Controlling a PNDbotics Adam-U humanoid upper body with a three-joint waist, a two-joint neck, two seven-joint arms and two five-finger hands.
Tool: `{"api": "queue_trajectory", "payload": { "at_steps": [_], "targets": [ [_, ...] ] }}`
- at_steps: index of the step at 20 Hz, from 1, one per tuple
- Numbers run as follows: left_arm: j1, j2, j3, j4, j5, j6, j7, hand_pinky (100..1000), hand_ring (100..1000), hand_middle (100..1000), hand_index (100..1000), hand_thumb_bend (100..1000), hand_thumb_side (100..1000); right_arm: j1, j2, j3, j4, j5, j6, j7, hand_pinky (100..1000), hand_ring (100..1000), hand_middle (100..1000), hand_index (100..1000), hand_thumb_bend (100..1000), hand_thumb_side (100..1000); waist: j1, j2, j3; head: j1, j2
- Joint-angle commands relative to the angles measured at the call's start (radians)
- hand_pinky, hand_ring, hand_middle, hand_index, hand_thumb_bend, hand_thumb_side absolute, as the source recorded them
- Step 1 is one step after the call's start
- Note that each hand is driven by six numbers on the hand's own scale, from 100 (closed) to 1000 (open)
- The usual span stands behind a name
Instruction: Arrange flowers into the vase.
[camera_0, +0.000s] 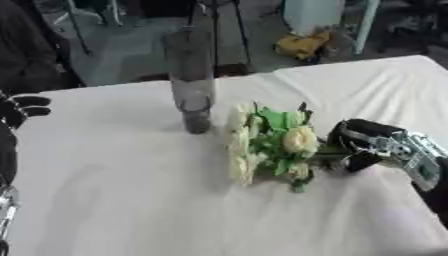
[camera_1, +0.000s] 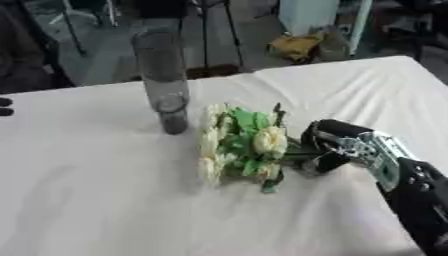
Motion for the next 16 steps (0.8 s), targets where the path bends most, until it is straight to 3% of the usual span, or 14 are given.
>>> {"api": "queue_trajectory", "payload": {
  "at_steps": [1, 2, 3, 8, 16],
  "targets": [
    [-0.012, 0.011, 0.003, -0.008, 0.004, 0.0, 0.002, 628, 614, 619, 724, 430, 957, -0.013, -0.02, -0.007, -0.025, 0.005, 0.004, -0.047, 100, 299, 350, 516, 274, 410, 0.005, 0.002, -0.001, 0.003, 0.008],
    [-0.012, 0.011, 0.003, -0.008, 0.004, 0.0, 0.002, 628, 614, 619, 724, 430, 957, -0.012, -0.02, -0.004, -0.023, 0.01, 0.004, -0.06, 100, 299, 350, 516, 274, 410, 0.005, 0.002, -0.001, 0.002, 0.008],
    [-0.012, 0.011, 0.003, -0.008, 0.004, 0.0, 0.003, 627, 614, 619, 723, 430, 958, -0.014, -0.018, -0.005, -0.023, 0.013, 0.005, -0.072, 100, 219, 275, 461, 269, 448, 0.006, 0.001, -0.001, 0.003, 0.009],
    [-0.011, 0.009, 0.002, -0.005, 0.006, 0.0, 0.003, 626, 614, 619, 724, 430, 958, -0.017, -0.012, -0.022, -0.046, -0.017, 0.034, -0.152, 100, 169, 225, 427, 201, 496, 0.008, 0.0, 0.0, 0.002, 0.009],
    [-0.012, 0.007, 0.001, -0.004, 0.009, 0.0, 0.002, 625, 614, 619, 724, 429, 959, -0.004, -0.009, -0.011, -0.02, -0.036, 0.073, -0.272, 100, 160, 207, 413, 100, 500, 0.011, 0.0, 0.002, 0.0, 0.01]
  ]
}}
